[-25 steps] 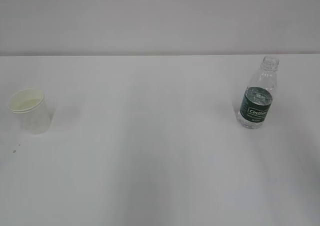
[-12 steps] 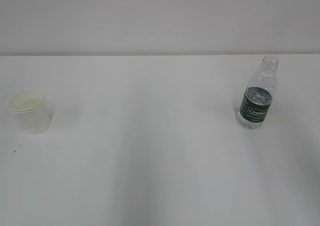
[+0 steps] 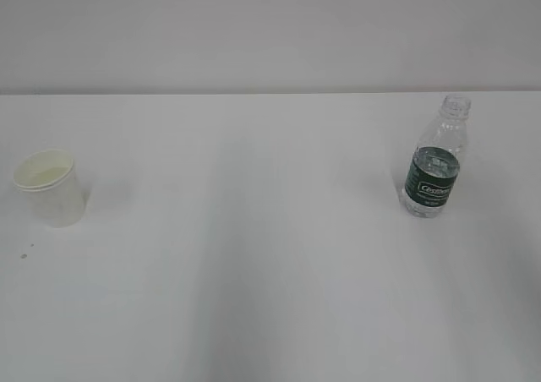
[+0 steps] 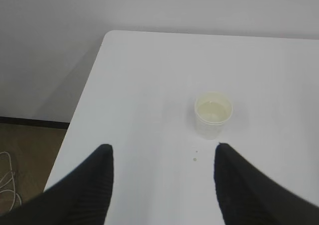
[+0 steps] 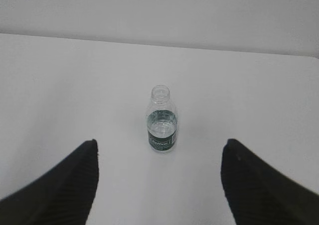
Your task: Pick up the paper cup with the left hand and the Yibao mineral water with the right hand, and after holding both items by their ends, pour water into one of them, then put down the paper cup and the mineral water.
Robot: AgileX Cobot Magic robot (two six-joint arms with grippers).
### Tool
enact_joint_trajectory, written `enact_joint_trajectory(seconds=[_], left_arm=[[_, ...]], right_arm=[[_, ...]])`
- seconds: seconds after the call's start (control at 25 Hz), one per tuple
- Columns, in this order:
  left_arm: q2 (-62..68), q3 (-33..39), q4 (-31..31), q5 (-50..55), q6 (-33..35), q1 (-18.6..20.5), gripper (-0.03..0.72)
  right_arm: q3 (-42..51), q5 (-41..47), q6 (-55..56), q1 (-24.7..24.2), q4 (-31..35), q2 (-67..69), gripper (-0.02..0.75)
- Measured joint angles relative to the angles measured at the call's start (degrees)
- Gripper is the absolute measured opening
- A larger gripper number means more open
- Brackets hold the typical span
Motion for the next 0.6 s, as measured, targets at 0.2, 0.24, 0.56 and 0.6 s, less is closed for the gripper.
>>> enact_joint_trajectory(seconds=[0.2,0.24,0.56,0.6], left_arm=[[0.0,0.0,0.0,-0.5,0.0,0.0,0.449],[0.0,0.0,0.0,-0.6,0.0,0.0,0.449],[0.0,0.0,-0.2,0.4,1.0,0.0,0.449],[0.0,0.0,-0.2,0.7,1.8,0.0,0.449]], right_arm=[[3.6,-0.3,-0.1,0.0,-0.4,-4.2,0.571],[4.0,-0.3,-0.1,0.0,-0.7,-4.6,0.571],[6.7,-0.6,-0.3,0.0,-2.4,-7.4,0.570],[7.4,-0.7,-0.3,0.0,-2.9,-7.8,0.570]])
